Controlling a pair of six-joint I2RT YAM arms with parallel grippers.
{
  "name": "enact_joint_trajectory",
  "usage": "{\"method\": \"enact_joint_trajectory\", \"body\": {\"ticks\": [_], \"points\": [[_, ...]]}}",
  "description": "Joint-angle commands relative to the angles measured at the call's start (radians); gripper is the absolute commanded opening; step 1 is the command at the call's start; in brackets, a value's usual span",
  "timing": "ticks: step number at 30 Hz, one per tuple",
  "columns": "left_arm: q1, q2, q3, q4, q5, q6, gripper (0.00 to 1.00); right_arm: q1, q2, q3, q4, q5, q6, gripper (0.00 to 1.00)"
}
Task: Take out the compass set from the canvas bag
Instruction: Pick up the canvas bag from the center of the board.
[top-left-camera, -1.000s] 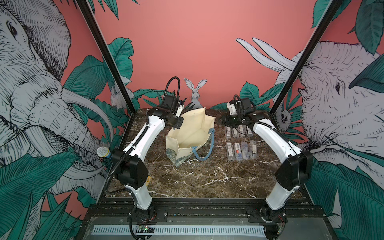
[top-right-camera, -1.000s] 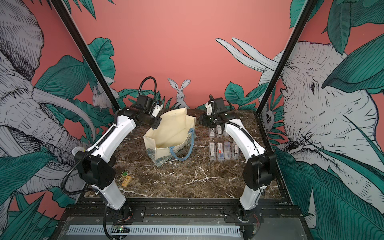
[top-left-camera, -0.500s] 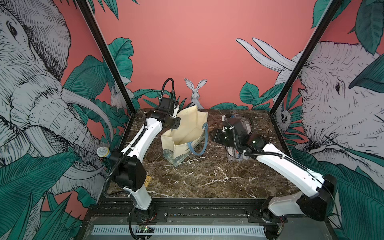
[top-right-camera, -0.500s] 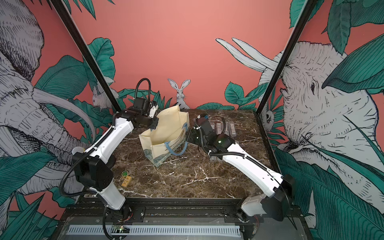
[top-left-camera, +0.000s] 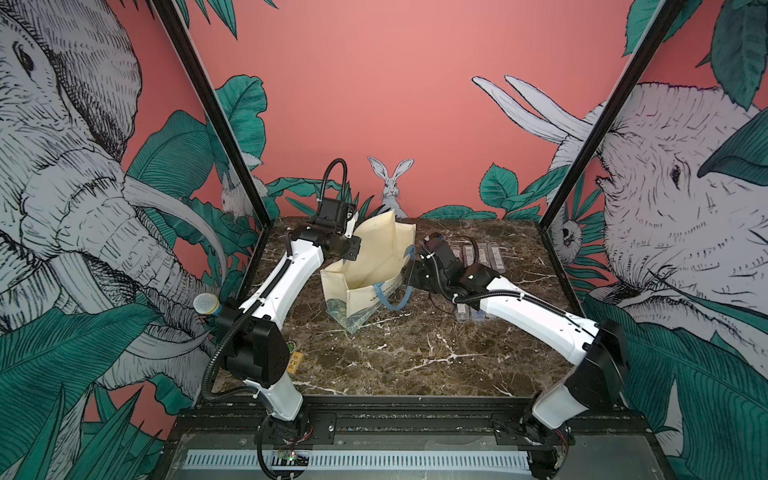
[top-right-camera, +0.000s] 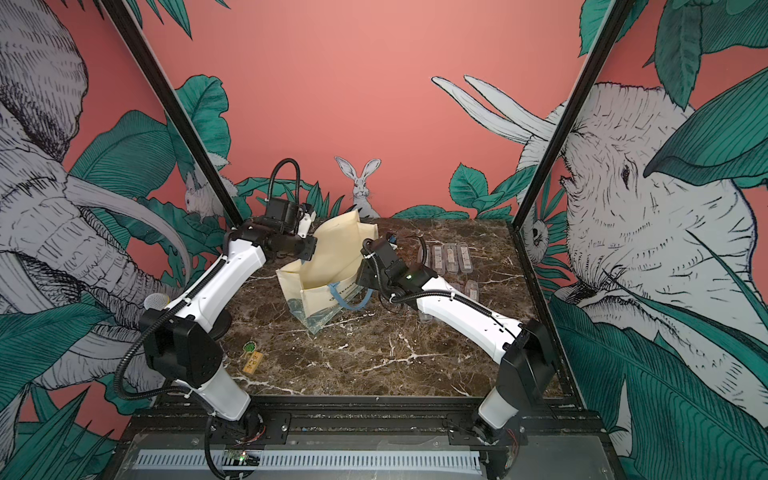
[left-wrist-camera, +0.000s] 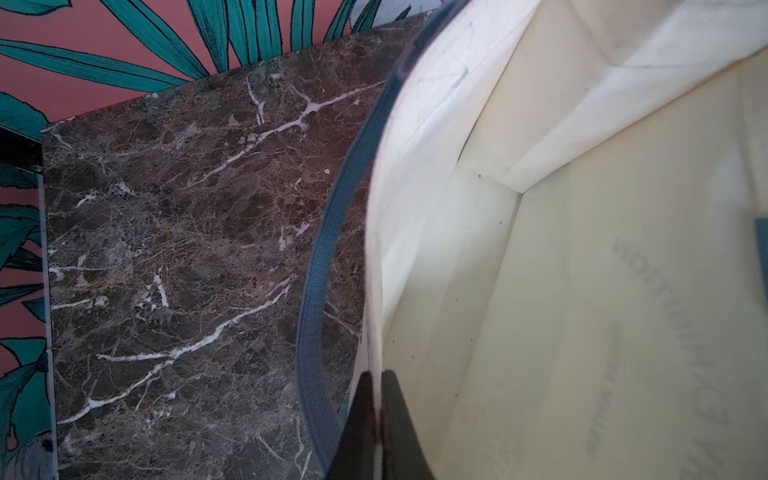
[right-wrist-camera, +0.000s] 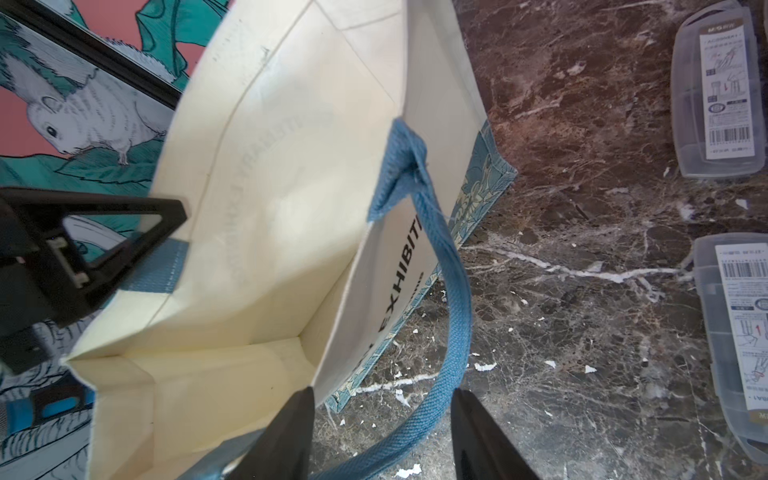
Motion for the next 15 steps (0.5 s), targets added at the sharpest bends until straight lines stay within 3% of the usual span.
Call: {"method": "enact_joint_trajectory", "body": {"ticks": [1,7,10,15], "points": [[-0.002,-0.033,-0.018,-0.009,0.018,-0.017,0.0,0.018,-0.013,0.036,0.03,0.061,0.049,0.55],[-0.002,-0.021,-0.004,-0.011,0.04,-0.03,0.0,0.018,0.158,0.14,0.011,0.03,0.034,0.49],[-0.002,-0.022,0.004,-0.017,0.046,-0.034,0.0,0.017,0.225,0.222,-0.061,0.031,-0.025,0.36],[-0.002,-0.037,0.009,-0.048,0.053,-0.054,0.0,-0.008,0.257,0.306,-0.13,0.031,-0.105,0.05]]}}
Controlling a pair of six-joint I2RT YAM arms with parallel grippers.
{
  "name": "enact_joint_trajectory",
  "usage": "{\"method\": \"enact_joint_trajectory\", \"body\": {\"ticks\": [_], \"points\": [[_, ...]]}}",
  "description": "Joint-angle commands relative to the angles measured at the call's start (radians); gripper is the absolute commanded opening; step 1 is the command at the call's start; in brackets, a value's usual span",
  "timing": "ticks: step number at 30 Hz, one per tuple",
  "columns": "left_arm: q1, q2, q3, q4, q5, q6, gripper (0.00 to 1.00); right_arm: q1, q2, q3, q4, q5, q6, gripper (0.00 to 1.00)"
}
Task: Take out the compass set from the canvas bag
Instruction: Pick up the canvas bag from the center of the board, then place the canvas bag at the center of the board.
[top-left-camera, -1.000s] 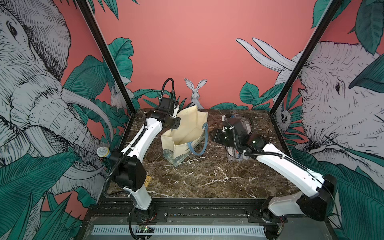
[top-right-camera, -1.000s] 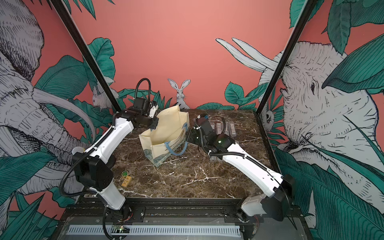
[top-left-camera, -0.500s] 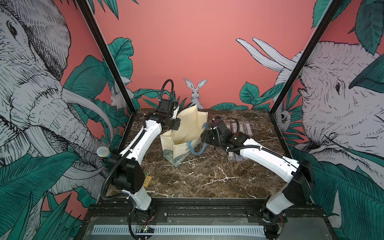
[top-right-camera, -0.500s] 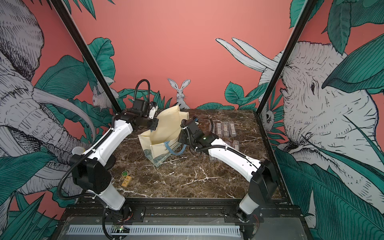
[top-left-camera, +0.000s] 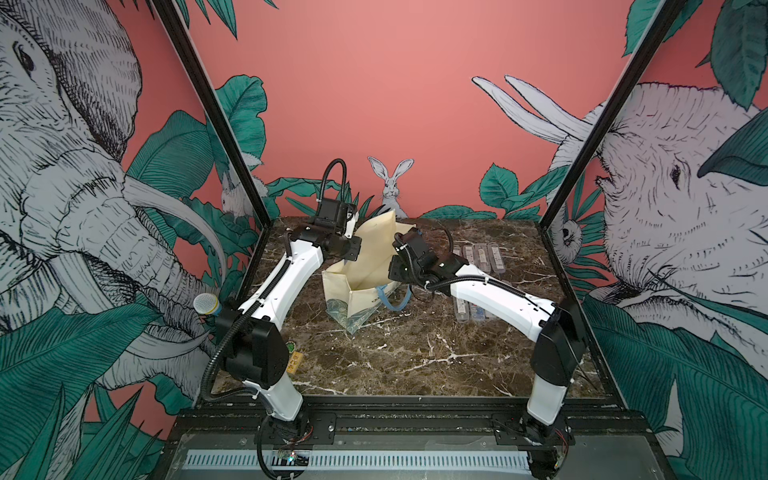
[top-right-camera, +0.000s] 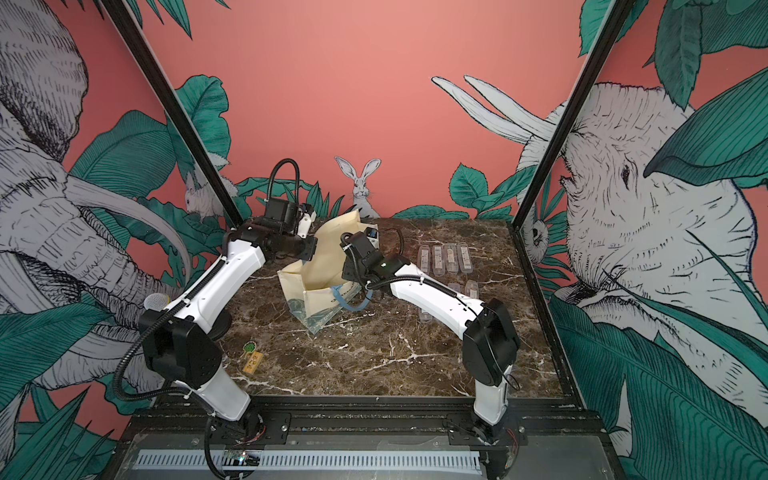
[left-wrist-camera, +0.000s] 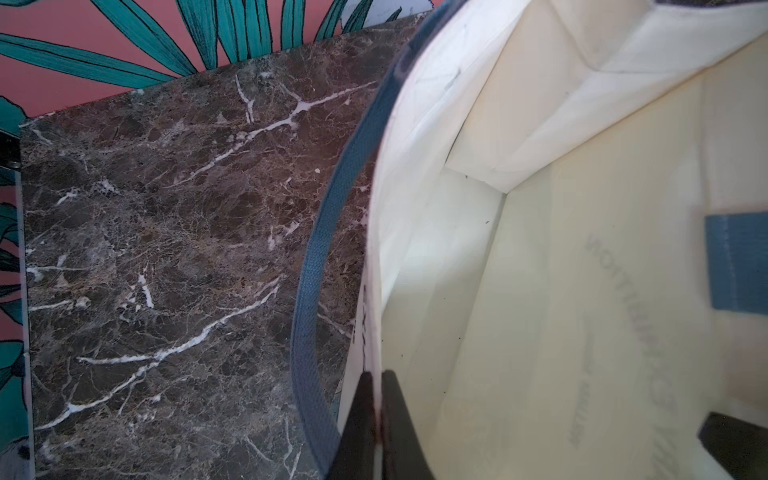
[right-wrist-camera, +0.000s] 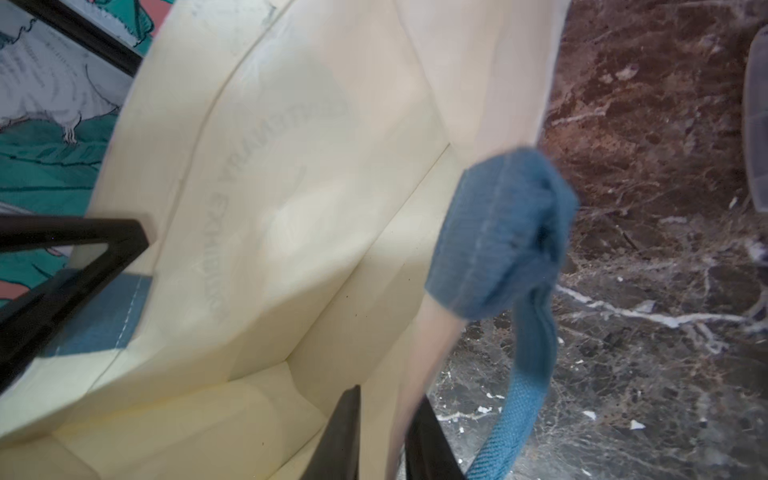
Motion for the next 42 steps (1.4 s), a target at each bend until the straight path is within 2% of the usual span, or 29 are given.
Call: {"method": "enact_joint_trajectory", "body": {"ticks": [1,5,8,12,15,21,29,30,32,36,39,42], "points": [[-0.002,-0.042,0.012,-0.055,0.024,-0.056,0.0,-0.024,-0.017,0.064,-0.056,0.008,-0.046,0.0],[-0.007,-0.078,-0.012,-0.05,0.159,-0.232,0.0,-0.081,0.018,0.188,-0.134,-0.058,-0.134,0.0],[-0.066,-0.129,-0.056,-0.02,0.131,-0.332,0.0,-0.103,0.045,0.3,-0.222,-0.068,-0.211,0.0],[-0.122,-0.173,-0.065,-0.028,0.062,-0.388,0.0,-0.158,0.085,0.371,-0.263,-0.127,-0.242,0.0],[-0.129,-0.192,-0.09,-0.012,0.041,-0.423,0.0,-0.192,0.111,0.387,-0.263,-0.145,-0.255,0.0],[-0.131,-0.18,-0.156,0.077,0.072,-0.491,0.0,-0.249,0.183,0.461,-0.303,-0.17,-0.281,0.01],[-0.131,-0.159,-0.208,0.154,0.101,-0.536,0.0,-0.263,0.256,0.545,-0.337,-0.176,-0.311,0.06],[-0.13,-0.162,-0.211,0.153,0.092,-0.531,0.04,-0.264,0.26,0.552,-0.338,-0.177,-0.319,0.09],[-0.13,-0.172,-0.214,0.154,0.061,-0.514,0.24,-0.264,0.26,0.559,-0.343,-0.179,-0.336,0.17],[-0.126,-0.208,-0.193,0.162,-0.004,-0.41,0.6,-0.263,0.21,0.581,-0.383,-0.156,-0.424,0.47],[-0.126,-0.248,-0.13,0.12,-0.07,-0.257,0.73,-0.251,0.118,0.58,-0.4,-0.082,-0.534,0.62],[-0.121,-0.326,-0.108,0.089,-0.183,-0.138,0.84,-0.253,0.001,0.504,-0.392,0.025,-0.656,0.72]]}}
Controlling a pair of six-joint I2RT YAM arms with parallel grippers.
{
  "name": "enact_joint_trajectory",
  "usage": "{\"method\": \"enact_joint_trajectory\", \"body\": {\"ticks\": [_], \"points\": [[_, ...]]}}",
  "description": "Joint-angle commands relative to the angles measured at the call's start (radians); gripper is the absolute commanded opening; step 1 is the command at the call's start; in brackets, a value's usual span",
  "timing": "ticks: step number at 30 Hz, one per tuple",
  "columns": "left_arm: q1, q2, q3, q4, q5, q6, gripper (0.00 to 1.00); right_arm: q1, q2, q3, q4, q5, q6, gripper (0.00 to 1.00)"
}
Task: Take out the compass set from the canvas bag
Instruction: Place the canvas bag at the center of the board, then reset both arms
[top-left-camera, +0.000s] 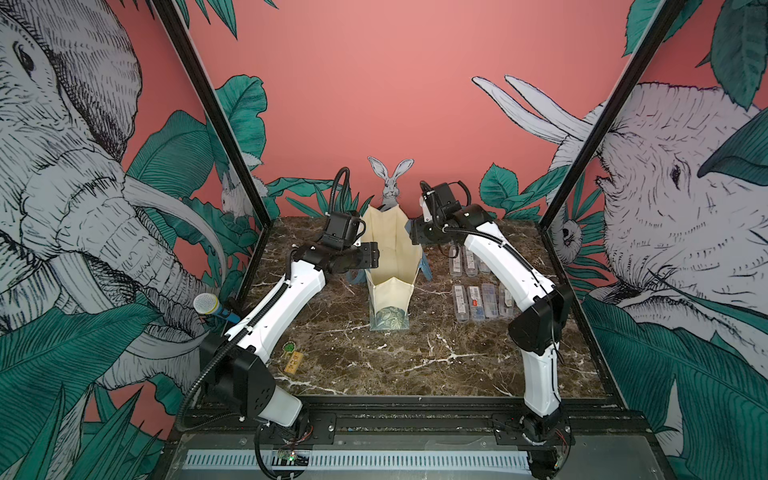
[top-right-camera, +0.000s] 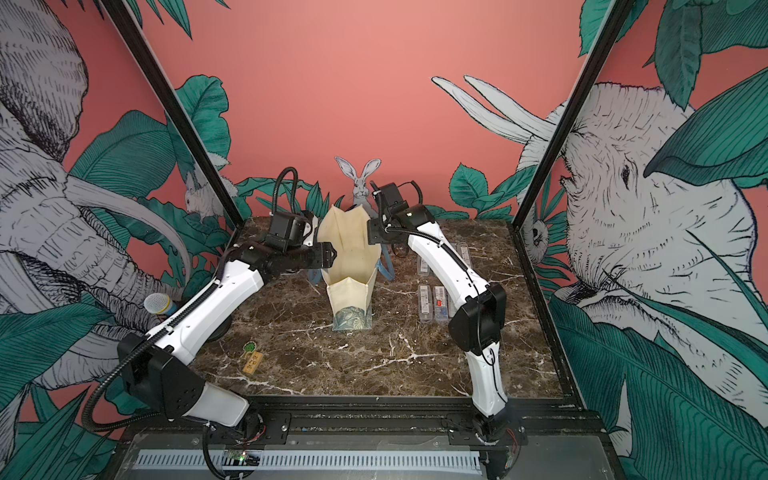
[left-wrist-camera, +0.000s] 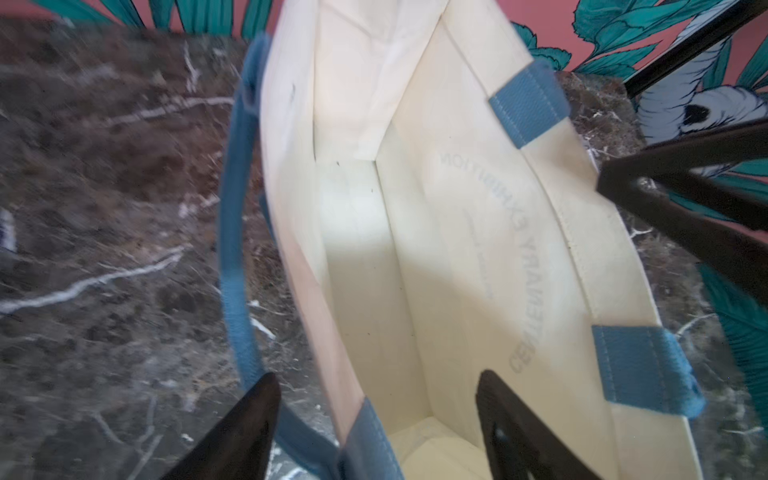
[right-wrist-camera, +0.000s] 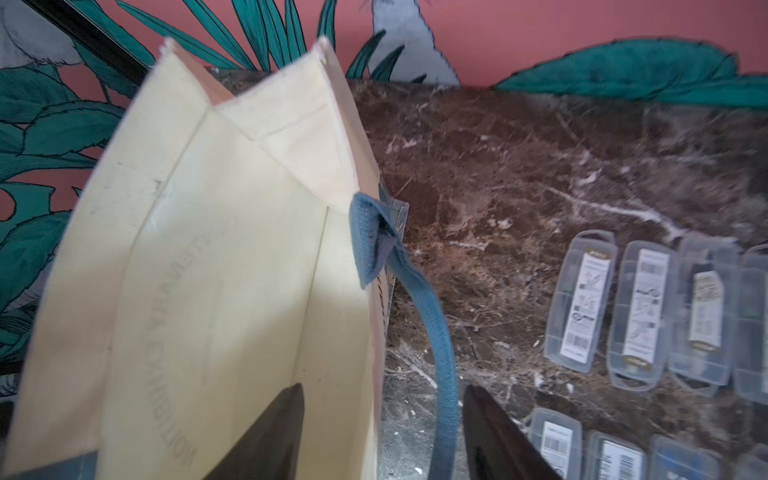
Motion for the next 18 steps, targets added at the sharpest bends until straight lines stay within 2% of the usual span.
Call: {"method": "enact_joint_trajectory", "body": {"ticks": [1,3,5,6,11,14,16,18], "points": [[0.01,-0.165,0.014,-0.013,-0.153,0.179,0.87,0.0,-0.203,-0.091,0.009,0.143,-0.194,0.74],[0.02,-0.279,-0.129,0.079,-0.198,0.237,0.9,-0.01,-0.341,-0.307,0.112,0.16,-0.284,0.78],[0.026,-0.392,-0.296,0.194,-0.228,0.279,0.91,-0.024,-0.499,-0.548,0.269,0.167,-0.313,0.83],[0.03,-0.446,-0.366,0.242,-0.192,0.311,0.91,-0.032,-0.58,-0.678,0.358,0.172,-0.33,0.85],[0.056,-0.573,-0.577,0.295,-0.294,0.332,0.89,-0.06,-0.917,-1.243,0.787,0.366,-0.454,0.99],[0.099,-0.569,-0.741,0.428,-0.291,0.336,0.86,-0.132,-0.96,-1.442,0.939,0.414,-0.482,1.0],[0.109,-0.539,-0.846,0.582,-0.297,0.39,0.85,-0.162,-0.924,-1.539,1.04,0.478,-0.501,1.0],[0.117,-0.474,-0.943,0.769,-0.311,0.465,0.84,-0.181,-0.875,-1.629,1.171,0.477,-0.543,1.0]]}}
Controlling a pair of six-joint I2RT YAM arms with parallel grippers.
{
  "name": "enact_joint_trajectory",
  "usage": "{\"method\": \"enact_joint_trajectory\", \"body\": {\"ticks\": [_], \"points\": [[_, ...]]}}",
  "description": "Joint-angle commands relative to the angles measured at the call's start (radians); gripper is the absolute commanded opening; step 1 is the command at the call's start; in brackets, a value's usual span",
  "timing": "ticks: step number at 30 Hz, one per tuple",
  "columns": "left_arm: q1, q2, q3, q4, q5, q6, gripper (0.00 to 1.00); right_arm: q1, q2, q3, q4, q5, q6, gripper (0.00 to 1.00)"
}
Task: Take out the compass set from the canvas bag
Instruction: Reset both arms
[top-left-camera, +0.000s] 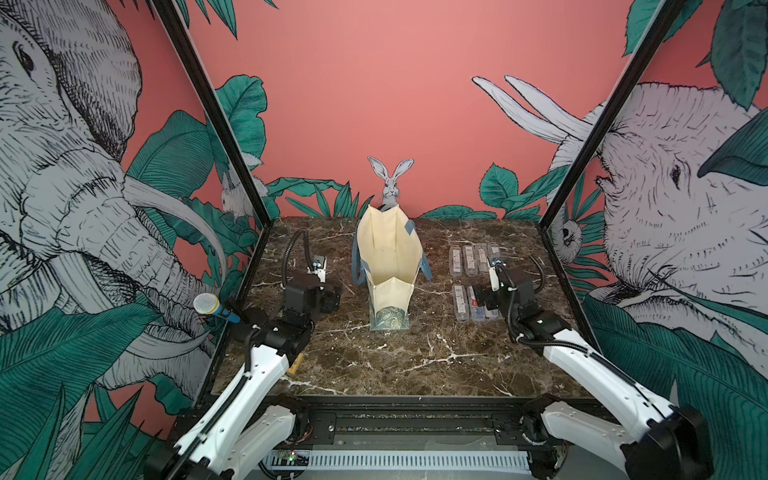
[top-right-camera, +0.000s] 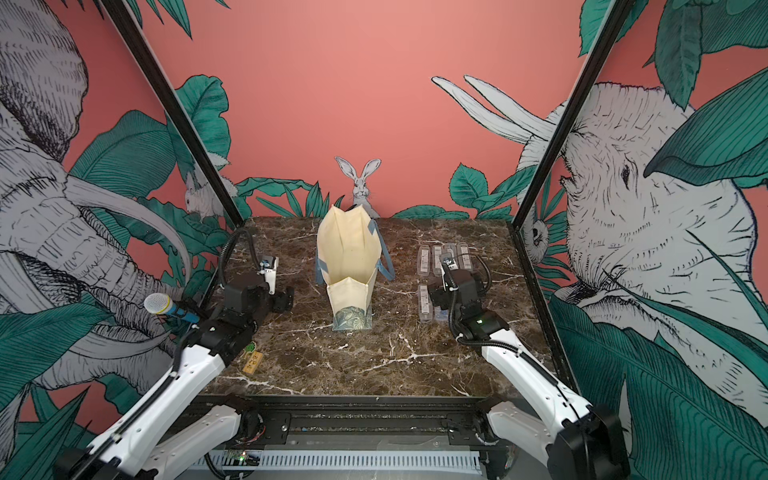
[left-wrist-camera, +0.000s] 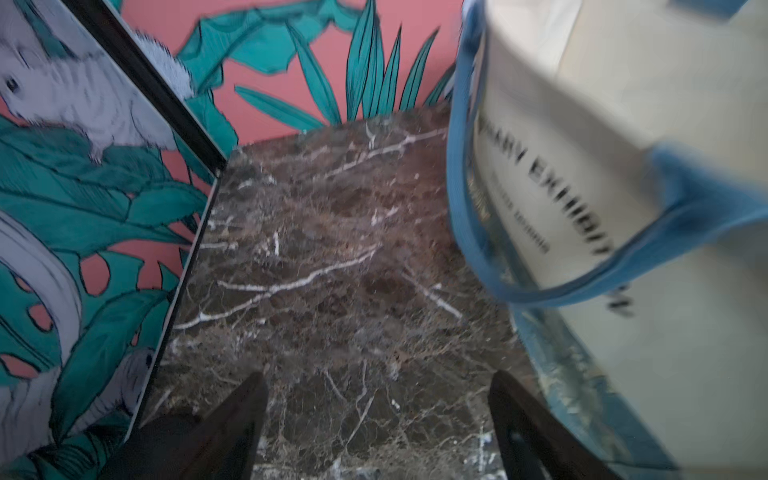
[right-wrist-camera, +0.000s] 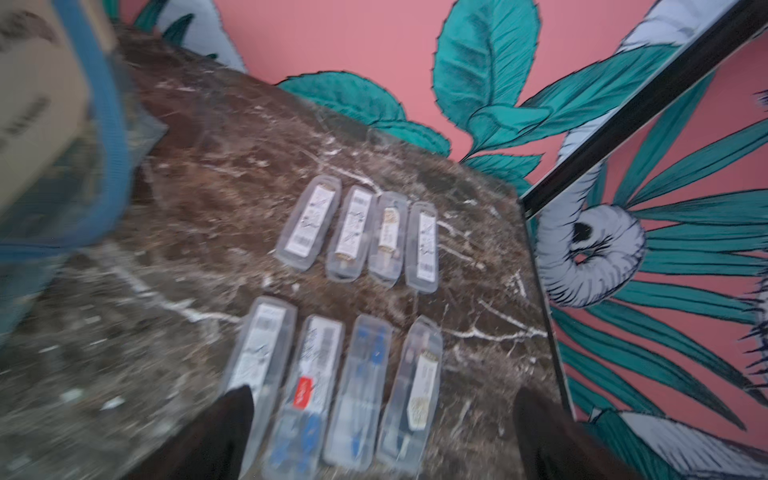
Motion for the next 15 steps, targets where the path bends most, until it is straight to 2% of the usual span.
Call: {"method": "enact_joint_trajectory", "body": {"ticks": [1,3,6,11,15], "points": [[0.021,0.078,-0.122,0.34,-0.021,0.135,0.83,-0.029,0.058,-0.102,0.341,0.073,-0.09,1.0],[0.064,0.15,-0.17,0.482,0.026,0.153,0.83,-0.065,0.129,-0.156,0.486,0.037,-0.11,1.0],[0.158,0.23,-0.163,0.558,0.184,0.144,0.81,-0.145,0.211,-0.215,0.652,-0.094,-0.095,1.0],[0.229,0.345,-0.133,0.656,0.277,0.169,0.77,-0.203,0.317,-0.299,0.906,-0.211,-0.11,1.0],[0.24,0.447,-0.145,0.773,0.277,0.169,0.74,-0.289,0.368,-0.322,0.978,-0.302,-0.037,1.0]]}}
